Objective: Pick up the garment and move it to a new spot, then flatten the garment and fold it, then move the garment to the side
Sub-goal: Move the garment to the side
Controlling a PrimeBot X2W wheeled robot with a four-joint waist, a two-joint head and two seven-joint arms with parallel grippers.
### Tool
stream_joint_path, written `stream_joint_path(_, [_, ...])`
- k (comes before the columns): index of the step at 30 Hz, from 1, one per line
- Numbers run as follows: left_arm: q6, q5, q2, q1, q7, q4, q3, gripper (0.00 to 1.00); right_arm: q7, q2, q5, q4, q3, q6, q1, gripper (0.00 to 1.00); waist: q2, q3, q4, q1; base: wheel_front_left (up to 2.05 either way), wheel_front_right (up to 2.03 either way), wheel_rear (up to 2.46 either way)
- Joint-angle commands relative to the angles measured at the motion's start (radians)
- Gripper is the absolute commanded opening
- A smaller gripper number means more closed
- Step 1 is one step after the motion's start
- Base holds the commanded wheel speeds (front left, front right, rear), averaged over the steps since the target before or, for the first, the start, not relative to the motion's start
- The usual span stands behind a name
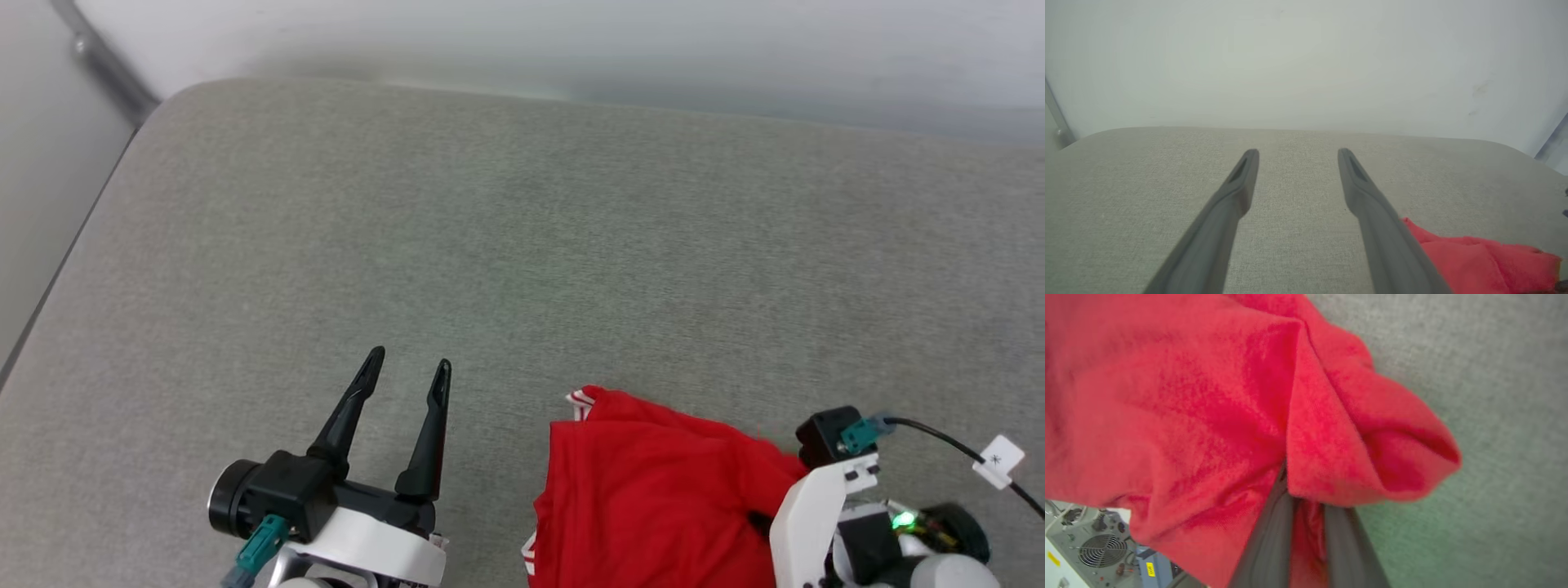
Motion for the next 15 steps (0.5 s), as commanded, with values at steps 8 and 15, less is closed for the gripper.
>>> stream_joint_path(8, [-0.002, 0.005, 0.0, -0.002, -0.002, -0.018, -0.018, 1.0, -0.004, -0.251, -0.147, -0.109, 0.148, -0.001, -0.129, 0.0, 0.0, 0.014, -0.197, 0.0001, 0.0, 0.0, 0.0])
stream_joint_path(15, [-0.002, 0.018, 0.024, -0.056, -0.002, -0.046, -0.046, 1.0, -0.081, -0.459, -0.227, -0.084, 0.185, -0.001, -0.282, 0.0, 0.0, 0.114, -0.346, 0.0001, 0.0, 0.0, 0.0])
